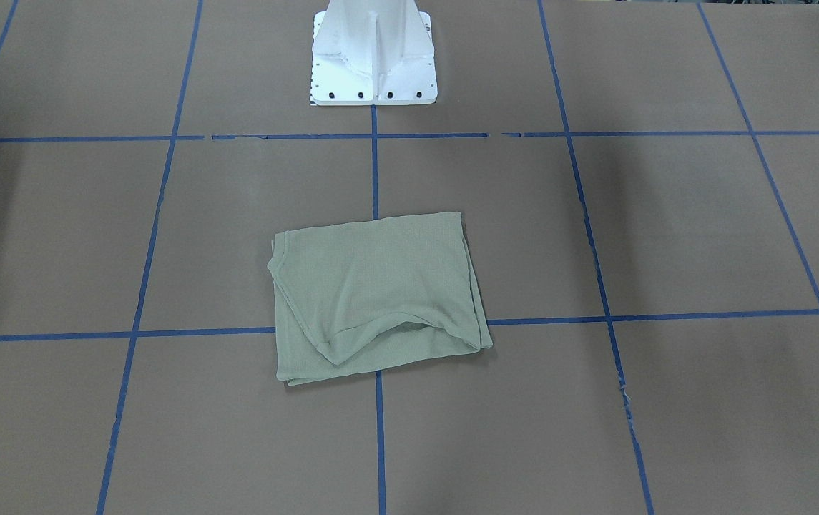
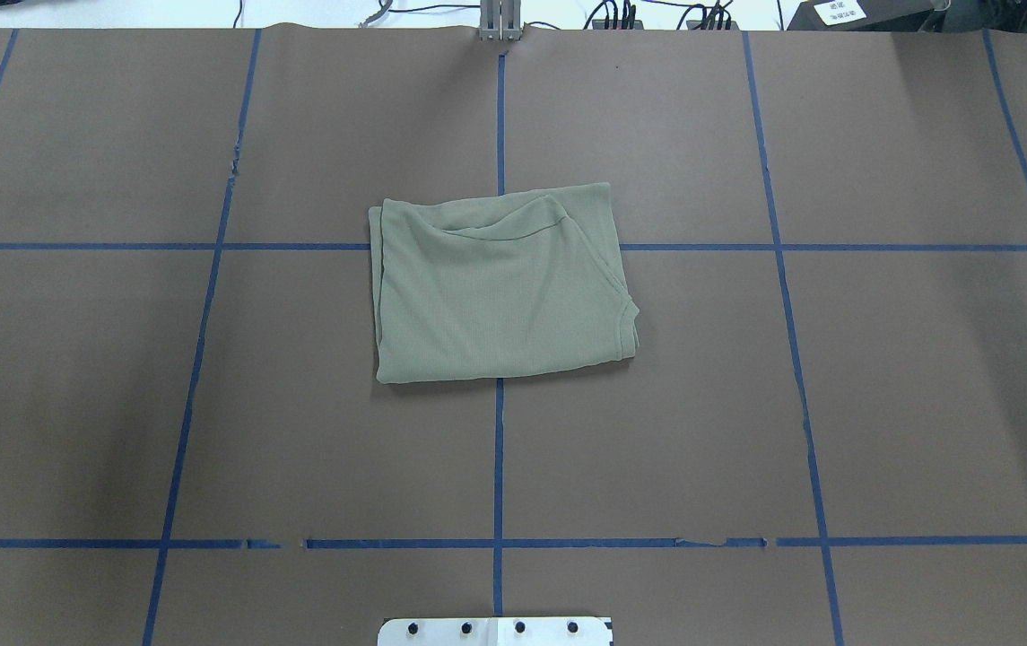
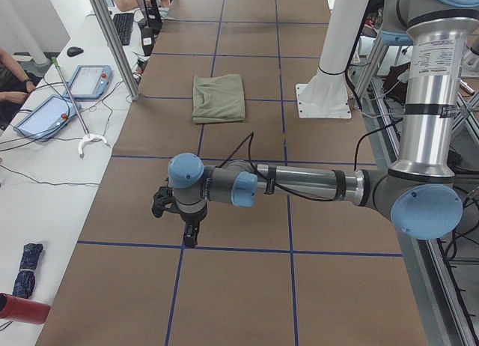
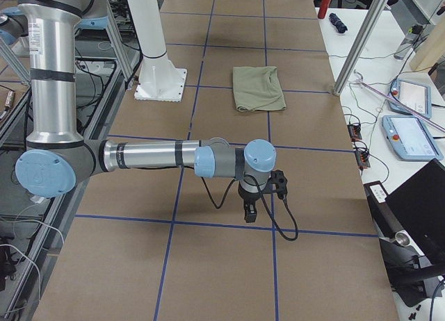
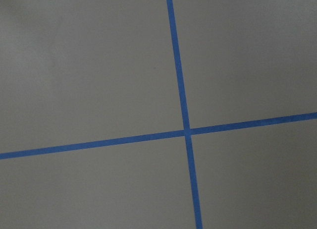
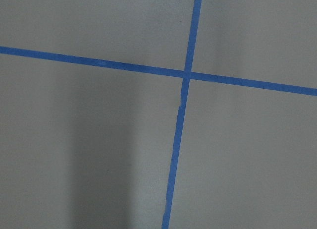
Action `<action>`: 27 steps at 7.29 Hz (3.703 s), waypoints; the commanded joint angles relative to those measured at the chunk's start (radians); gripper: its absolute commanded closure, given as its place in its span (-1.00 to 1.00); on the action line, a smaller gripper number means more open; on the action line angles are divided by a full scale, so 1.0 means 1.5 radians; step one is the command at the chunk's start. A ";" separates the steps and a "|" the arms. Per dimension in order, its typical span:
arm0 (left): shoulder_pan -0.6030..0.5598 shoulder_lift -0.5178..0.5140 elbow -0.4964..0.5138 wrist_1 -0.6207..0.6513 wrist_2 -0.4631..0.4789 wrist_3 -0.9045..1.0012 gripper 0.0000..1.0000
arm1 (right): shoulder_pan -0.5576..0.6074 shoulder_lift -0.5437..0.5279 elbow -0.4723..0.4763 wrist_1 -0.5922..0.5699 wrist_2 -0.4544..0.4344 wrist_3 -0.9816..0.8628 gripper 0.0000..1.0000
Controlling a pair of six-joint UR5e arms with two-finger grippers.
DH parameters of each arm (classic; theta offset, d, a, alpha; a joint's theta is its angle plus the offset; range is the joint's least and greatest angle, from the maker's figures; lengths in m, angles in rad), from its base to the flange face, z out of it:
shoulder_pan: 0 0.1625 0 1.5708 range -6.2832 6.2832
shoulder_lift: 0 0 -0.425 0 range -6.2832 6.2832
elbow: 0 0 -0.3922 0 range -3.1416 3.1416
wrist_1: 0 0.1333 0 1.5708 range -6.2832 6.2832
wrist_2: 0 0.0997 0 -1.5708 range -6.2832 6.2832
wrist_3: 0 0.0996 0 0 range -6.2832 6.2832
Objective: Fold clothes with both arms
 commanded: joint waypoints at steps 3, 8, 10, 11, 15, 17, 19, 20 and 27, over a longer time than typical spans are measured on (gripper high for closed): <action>0.001 0.026 0.005 0.002 -0.004 0.096 -1.00 | 0.001 -0.011 -0.002 -0.001 -0.001 0.001 -1.00; 0.001 0.025 0.001 0.004 -0.008 0.013 -1.00 | 0.000 -0.022 -0.001 0.001 0.000 0.003 -1.00; 0.001 0.024 0.001 0.002 -0.008 -0.008 -1.00 | 0.000 -0.021 -0.001 0.001 0.000 0.003 -1.00; 0.001 0.023 0.001 0.002 -0.009 -0.008 -1.00 | 0.000 -0.020 0.000 0.002 0.000 0.003 -1.00; 0.001 0.024 0.001 0.002 -0.009 -0.008 -1.00 | 0.000 -0.018 0.004 0.006 0.000 0.083 -1.00; 0.000 0.024 0.001 0.002 -0.009 -0.008 -1.00 | 0.000 -0.017 0.006 0.006 0.000 0.102 -1.00; 0.001 0.023 0.000 0.002 -0.009 -0.008 -1.00 | 0.000 -0.017 0.004 0.011 0.000 0.104 -1.00; 0.001 0.023 0.000 0.002 -0.009 -0.008 -1.00 | 0.000 -0.017 0.003 0.012 0.000 0.104 -1.00; 0.001 0.021 0.001 0.001 -0.009 -0.008 -1.00 | 0.000 -0.013 0.007 0.012 0.000 0.103 -1.00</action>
